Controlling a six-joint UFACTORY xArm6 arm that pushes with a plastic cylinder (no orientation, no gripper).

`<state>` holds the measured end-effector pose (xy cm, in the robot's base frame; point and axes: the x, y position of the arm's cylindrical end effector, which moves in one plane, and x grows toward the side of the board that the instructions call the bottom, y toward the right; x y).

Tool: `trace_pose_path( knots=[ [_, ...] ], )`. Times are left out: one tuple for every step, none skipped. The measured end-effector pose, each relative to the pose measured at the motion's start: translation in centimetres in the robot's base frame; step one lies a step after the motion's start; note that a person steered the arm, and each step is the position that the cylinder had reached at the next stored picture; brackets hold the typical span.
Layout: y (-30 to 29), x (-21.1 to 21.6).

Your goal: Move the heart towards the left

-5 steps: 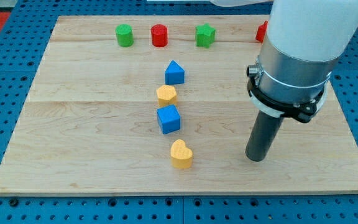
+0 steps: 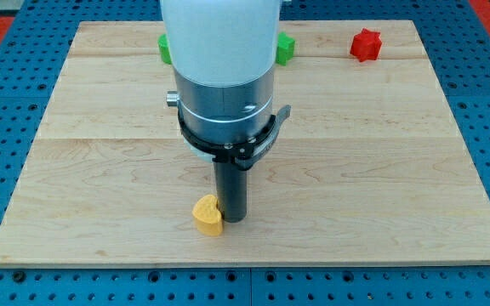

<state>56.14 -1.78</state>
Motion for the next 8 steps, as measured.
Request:
trace_pose_path(
  knots=[
    [0.1, 2.4],
    [-5.7, 0.4],
    [-7.6, -4.3],
    [-8.9, -5.2],
    [-11.2, -7.9],
    [-14.9, -8.8],
    [-13.7, -5.5],
    [-10.6, -2.6]
  ],
)
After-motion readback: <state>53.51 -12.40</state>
